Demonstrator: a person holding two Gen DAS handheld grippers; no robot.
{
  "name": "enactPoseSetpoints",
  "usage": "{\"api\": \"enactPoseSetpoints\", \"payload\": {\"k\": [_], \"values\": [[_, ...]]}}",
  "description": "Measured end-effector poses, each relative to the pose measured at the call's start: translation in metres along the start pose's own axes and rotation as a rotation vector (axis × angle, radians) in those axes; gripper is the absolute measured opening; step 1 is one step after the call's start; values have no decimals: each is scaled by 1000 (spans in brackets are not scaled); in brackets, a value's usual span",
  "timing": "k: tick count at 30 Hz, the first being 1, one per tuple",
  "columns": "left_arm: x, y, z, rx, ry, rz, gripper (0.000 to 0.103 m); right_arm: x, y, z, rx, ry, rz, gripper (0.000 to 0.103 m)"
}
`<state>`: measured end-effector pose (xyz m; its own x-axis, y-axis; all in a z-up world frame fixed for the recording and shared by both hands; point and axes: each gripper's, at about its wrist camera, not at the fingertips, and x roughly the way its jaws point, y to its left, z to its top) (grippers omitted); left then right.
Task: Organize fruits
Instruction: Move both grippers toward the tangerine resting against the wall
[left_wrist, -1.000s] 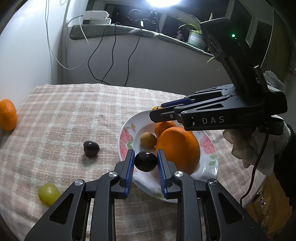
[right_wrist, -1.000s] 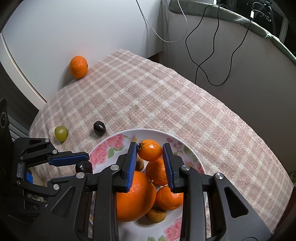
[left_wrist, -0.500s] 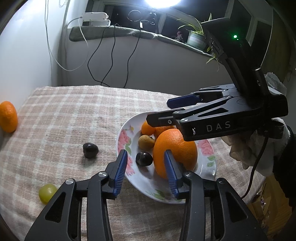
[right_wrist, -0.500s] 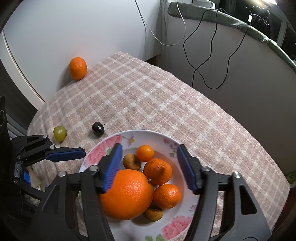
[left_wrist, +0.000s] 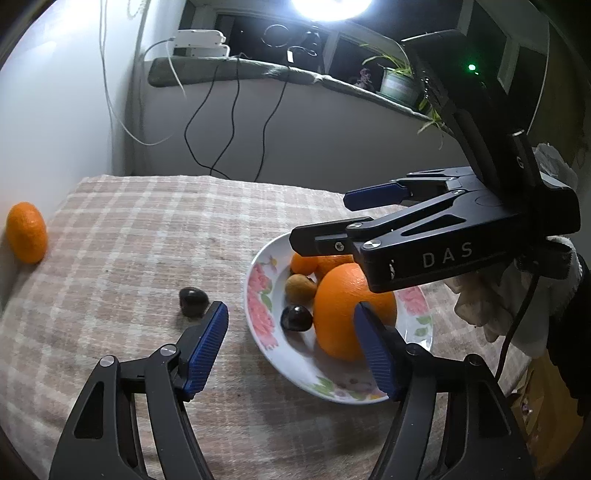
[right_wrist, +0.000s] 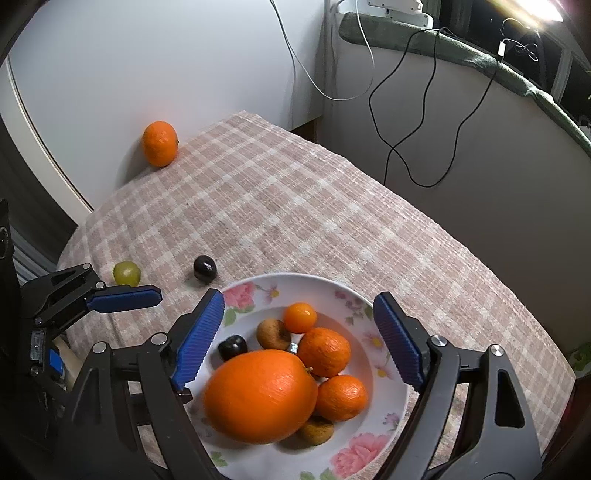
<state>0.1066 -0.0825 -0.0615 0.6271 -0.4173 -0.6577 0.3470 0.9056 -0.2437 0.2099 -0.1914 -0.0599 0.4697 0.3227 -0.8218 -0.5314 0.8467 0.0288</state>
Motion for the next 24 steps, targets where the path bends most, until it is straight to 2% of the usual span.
{"api": "enactPoseSetpoints", "payload": {"k": [5, 11, 18, 24], "values": [[-8, 9, 2, -18, -21, 8, 70, -2, 5, 11, 10, -12, 30, 86], [-16, 32, 7, -58, -52, 39, 70, 2, 5, 33, 67, -27, 122, 86], [-27, 76, 10, -146, -99, 106, 70, 10, 15, 66, 113, -44, 239, 86], [-38, 118, 9, -233, -148, 189, 70, 28, 41, 98, 77, -33, 289, 86]]}}
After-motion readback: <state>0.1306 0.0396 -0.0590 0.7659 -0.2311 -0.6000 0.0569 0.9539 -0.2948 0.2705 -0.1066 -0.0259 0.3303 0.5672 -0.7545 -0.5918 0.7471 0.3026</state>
